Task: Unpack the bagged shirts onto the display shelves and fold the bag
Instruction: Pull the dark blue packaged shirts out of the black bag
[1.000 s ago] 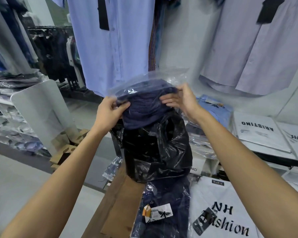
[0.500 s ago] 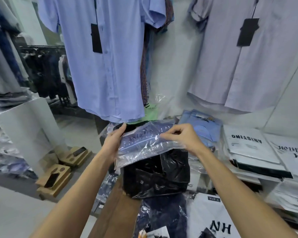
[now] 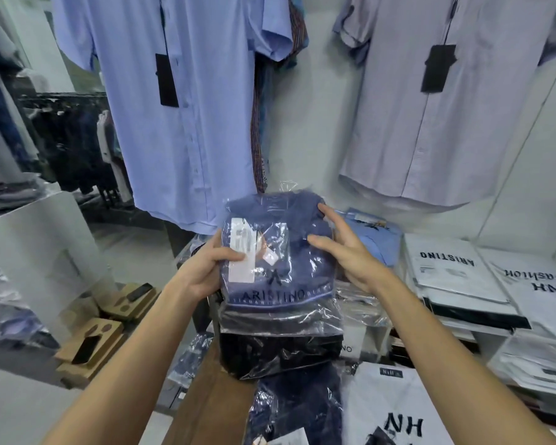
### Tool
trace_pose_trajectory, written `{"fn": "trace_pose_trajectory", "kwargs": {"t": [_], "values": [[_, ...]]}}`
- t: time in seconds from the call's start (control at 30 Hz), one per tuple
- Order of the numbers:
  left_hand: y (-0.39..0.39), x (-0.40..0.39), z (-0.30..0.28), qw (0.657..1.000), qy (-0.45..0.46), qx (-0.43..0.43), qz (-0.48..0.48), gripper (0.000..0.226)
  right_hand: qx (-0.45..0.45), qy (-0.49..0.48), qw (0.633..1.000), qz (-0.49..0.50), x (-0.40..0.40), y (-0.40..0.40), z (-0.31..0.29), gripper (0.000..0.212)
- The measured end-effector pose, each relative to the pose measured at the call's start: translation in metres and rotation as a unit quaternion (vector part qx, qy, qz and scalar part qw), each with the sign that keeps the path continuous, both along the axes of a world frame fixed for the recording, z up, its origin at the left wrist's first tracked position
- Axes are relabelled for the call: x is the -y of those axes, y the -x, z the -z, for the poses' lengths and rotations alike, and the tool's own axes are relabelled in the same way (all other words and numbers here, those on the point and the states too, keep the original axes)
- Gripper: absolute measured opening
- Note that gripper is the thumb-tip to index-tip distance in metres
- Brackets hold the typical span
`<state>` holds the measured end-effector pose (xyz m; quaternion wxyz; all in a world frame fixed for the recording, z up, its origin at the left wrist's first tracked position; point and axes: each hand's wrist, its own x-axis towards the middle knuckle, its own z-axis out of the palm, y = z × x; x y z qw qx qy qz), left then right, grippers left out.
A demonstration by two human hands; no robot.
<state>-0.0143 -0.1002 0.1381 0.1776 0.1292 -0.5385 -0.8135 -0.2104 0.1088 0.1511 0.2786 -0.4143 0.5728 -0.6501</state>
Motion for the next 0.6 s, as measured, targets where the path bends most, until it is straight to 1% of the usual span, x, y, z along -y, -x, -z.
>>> {"fn": "trace_pose_trajectory", "kwargs": {"t": [0.07,0.1,0.17,0.2,0.27,0.33,0.37,0.43,0.5,0.6], "values": [[0.0,-0.007,0.0,0.999,0.042,0.002,0.003,0.063,-0.021,0.031,0.999,0.025,0.003,-0.001,-0.001,0.065],[0.001,-0.011,-0.001,0.998,0.055,-0.002,-0.002,0.058,-0.032,0.038,0.998,0.035,0.002,-0.001,-0.001,0.062],[0.003,-0.019,-0.006,0.998,0.054,-0.02,-0.024,0.055,-0.033,0.037,0.998,0.032,0.0,0.0,0.001,0.062],[0.004,-0.022,-0.009,0.998,0.044,-0.031,-0.038,0.052,-0.019,0.037,0.999,0.025,-0.001,0.001,0.002,0.061],[0.003,-0.029,-0.019,0.996,0.036,-0.054,-0.054,0.04,0.041,0.057,0.998,0.004,-0.006,0.0,0.0,0.053],[0.002,-0.033,-0.027,0.994,0.048,-0.076,-0.059,0.035,0.095,0.087,0.991,-0.016,-0.01,-0.002,-0.003,0.044],[0.002,-0.034,-0.03,0.991,0.066,-0.09,-0.069,0.033,0.104,0.096,0.99,-0.025,-0.012,-0.003,-0.005,0.044],[0.001,-0.037,-0.033,0.98,0.112,-0.113,-0.118,0.031,0.109,0.104,0.988,-0.038,-0.014,-0.004,-0.007,0.047],[0.001,-0.04,-0.036,0.965,0.162,-0.121,-0.167,0.032,0.103,0.109,0.988,-0.041,-0.015,-0.004,-0.008,0.047],[-0.002,-0.051,-0.043,0.942,0.223,-0.125,-0.216,0.031,0.109,0.115,0.987,-0.026,-0.018,-0.009,-0.011,0.056]]}}
